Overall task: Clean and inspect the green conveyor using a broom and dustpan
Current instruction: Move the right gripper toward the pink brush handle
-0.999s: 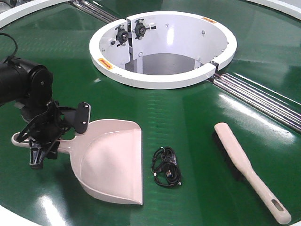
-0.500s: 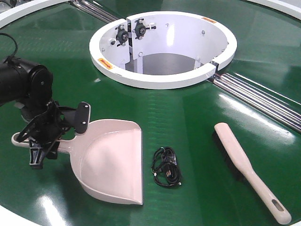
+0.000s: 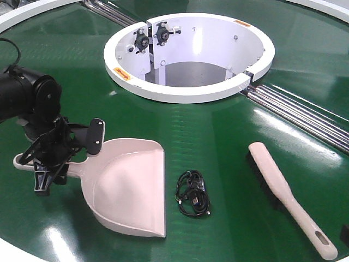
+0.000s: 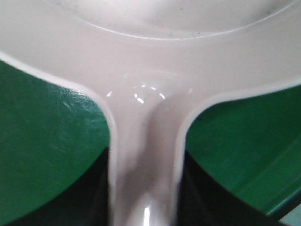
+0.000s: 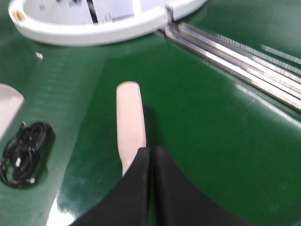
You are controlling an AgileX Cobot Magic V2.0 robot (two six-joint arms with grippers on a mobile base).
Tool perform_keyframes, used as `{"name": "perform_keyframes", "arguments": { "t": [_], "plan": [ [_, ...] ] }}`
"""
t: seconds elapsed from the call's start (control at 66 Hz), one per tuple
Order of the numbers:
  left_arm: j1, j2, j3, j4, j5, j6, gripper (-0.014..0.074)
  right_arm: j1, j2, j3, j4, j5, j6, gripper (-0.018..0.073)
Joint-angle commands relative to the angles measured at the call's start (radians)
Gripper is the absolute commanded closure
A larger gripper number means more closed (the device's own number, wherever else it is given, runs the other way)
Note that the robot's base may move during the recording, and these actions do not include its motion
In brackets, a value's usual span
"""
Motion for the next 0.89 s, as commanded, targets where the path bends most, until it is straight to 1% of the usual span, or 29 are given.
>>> {"name": "perform_keyframes", "arguments": {
  "t": [0.0,0.106,0.167,0.242,0.348,0.394,0.545,0.651,0.727,0.818,0.878],
  "plan": [
    [-0.003,-0.044,-0.027,0.01,0.003,-0.017,0.0603,-0.003,0.063,-0.037,0.023,-0.075,0.003,0.0569],
    [-0.003,-0.044,-0.027,0.01,0.003,-0.017,0.0603,-0.003,0.097,-0.037,0.046,-0.1,-0.007,0.0568],
    [-0.003,-0.044,-0.027,0.01,0.003,-0.017,0.0603,-0.003,0.115,-0.037,0.033,-0.12,-0.022,0.056],
    [-0.003,-0.044,-0.027,0.01,0.003,-0.017,0.0603,-0.003,0.133,-0.044,0.02,-0.103,-0.051,0.0531],
    [-0.003,-0.044,-0.027,0.01,0.003,-0.017,0.0603,-0.003,0.164,-0.082,0.012,-0.017,-0.065,0.0429],
    [-0.003,-0.044,-0.027,0.01,0.003,-0.017,0.0603,-0.003,0.182,-0.108,0.014,0.016,-0.065,0.0349],
    [-0.003,-0.044,-0.027,0.01,0.003,-0.017,0.0603,-0.003,0.237,-0.198,0.016,0.091,-0.065,0.0127],
    [-0.003,-0.044,-0.027,0.01,0.003,-0.017,0.0603,0.016,0.291,-0.256,0.012,0.133,-0.065,0.0023],
    [-0.003,-0.044,-0.027,0.01,0.003,-0.017,0.0603,0.059,0.349,-0.307,-0.015,0.175,-0.066,-0.0005],
    [-0.003,-0.044,-0.027,0.01,0.003,-0.017,0.0603,0.115,0.42,-0.361,-0.058,0.232,-0.051,-0.0003],
    [-0.003,-0.044,-0.027,0.01,0.003,-0.017,0.0603,0.14,0.484,-0.403,-0.082,0.285,-0.022,0.0]
  ]
}}
